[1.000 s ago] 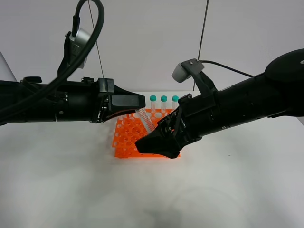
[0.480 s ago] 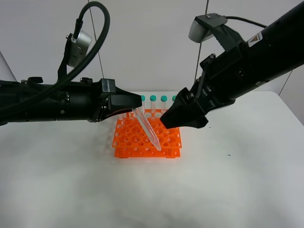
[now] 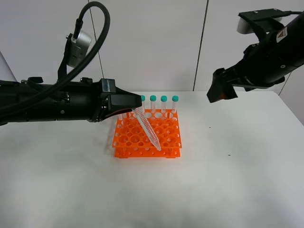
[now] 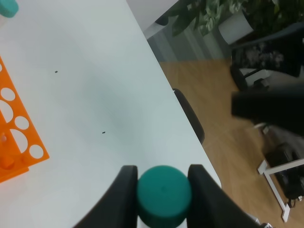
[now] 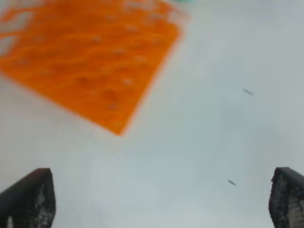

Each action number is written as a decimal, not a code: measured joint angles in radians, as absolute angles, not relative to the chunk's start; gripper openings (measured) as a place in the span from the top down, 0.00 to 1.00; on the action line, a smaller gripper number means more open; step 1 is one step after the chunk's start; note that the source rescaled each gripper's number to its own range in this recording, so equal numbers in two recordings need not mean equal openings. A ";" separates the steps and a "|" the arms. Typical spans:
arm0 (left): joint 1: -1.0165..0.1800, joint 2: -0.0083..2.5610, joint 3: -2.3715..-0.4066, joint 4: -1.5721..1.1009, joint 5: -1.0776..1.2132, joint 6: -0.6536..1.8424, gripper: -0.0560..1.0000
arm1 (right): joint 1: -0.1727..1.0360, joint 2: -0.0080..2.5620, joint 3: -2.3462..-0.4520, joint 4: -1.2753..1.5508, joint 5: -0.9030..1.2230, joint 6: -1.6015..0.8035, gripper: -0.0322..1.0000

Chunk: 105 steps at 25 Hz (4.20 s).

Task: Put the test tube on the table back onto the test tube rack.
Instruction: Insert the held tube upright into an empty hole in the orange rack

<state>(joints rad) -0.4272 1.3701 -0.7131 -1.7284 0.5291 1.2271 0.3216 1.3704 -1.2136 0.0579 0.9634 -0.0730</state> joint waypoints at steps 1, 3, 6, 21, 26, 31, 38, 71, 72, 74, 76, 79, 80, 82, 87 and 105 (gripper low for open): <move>-0.427 1.370 -0.713 -1.729 0.529 1.227 0.95 | 0.284 1.376 -1.214 0.050 0.977 -0.063 0.00; -0.427 1.370 -0.713 -1.729 0.529 1.227 0.95 | 0.215 1.385 -1.214 0.038 1.009 -0.047 0.00; -0.427 1.370 -0.713 -1.729 0.529 1.227 0.95 | 0.121 1.385 -1.214 0.018 1.063 -0.024 0.00; -0.427 1.370 -0.713 -1.729 0.532 1.227 0.95 | 0.048 1.171 -0.965 0.010 1.211 -0.014 0.00; -0.427 1.370 -0.713 -1.729 0.535 1.227 0.95 | 0.048 0.863 -0.681 0.019 1.197 -0.014 0.00; -0.427 1.370 -0.713 -1.729 0.537 1.227 0.95 | 0.048 0.499 -0.514 0.023 1.068 -0.014 0.00; -0.427 1.370 -0.713 -1.729 0.540 1.227 0.95 | 0.048 0.120 -0.493 0.023 1.033 -0.014 0.00; -0.427 0.964 -0.713 -1.375 0.347 1.231 0.95 | 0.048 -0.003 -0.492 0.018 1.033 0.000 0.00; -0.427 0.952 -0.713 -1.297 0.319 1.190 0.95 | 0.048 -0.003 -0.492 0.018 1.033 0.000 0.00; -0.427 0.935 -0.717 -1.084 0.286 1.070 0.95 | 0.048 -0.003 -0.492 0.018 1.033 0.000 0.00; -0.427 0.931 -0.726 -0.863 0.246 0.918 0.95 | 0.048 -0.003 -0.492 0.018 1.033 0.000 0.00; -0.434 0.945 -0.728 -0.559 0.160 0.650 0.95 | 0.048 -0.003 -0.492 0.018 1.033 0.000 0.00; -0.438 0.960 -0.730 -0.473 0.125 0.569 0.95 | 0.048 -0.003 -0.492 0.018 1.033 0.000 0.00; -0.453 0.999 -0.732 -0.330 0.049 0.455 0.95 | 0.048 -0.003 -0.492 0.018 1.033 0.000 0.00; -0.504 1.175 -0.767 -0.208 -0.092 0.338 0.95 | 0.048 -0.003 -0.492 0.018 1.033 0.000 0.00; -0.614 1.699 -1.043 -0.033 -0.280 0.269 0.95 | 0.048 -0.003 -0.492 0.018 1.033 0.000 0.00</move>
<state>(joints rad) -0.6142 1.6988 -1.0427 -0.0331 -0.2797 0.2695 0.0482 -0.0034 -0.4917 0.0182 1.0327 0.0000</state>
